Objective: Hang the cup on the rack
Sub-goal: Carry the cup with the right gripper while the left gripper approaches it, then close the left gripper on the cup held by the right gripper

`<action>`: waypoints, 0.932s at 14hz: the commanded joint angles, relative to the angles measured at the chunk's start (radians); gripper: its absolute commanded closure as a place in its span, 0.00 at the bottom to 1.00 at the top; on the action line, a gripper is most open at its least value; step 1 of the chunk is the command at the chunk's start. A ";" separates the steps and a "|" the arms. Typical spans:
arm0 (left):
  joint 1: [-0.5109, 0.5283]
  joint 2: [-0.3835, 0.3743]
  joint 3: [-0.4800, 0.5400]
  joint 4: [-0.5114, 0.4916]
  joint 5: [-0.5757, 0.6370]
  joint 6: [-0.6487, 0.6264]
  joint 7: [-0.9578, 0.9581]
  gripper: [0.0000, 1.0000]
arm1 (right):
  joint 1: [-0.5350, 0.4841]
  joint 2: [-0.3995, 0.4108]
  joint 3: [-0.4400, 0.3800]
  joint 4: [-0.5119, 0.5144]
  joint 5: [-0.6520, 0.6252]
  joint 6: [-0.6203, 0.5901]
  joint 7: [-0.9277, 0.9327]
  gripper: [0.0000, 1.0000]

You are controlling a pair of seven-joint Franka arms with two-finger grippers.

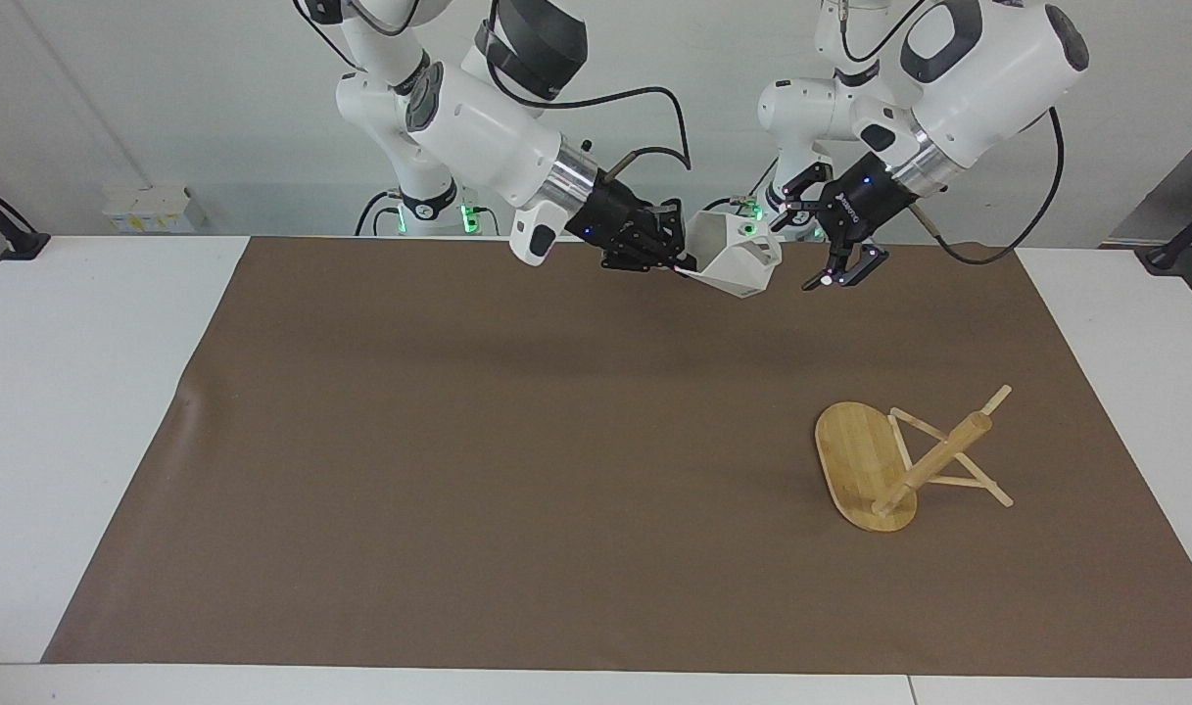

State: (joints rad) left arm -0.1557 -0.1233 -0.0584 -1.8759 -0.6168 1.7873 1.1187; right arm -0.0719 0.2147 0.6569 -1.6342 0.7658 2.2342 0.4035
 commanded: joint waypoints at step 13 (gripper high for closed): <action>-0.071 0.027 -0.008 0.028 -0.023 0.185 -0.082 0.00 | -0.012 0.003 0.017 -0.003 0.027 0.021 0.032 1.00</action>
State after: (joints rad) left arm -0.1955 -0.1042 -0.0742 -1.8527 -0.6271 1.9333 1.0612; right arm -0.0723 0.2187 0.6569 -1.6342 0.7658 2.2400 0.4213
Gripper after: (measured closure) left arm 0.000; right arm 0.952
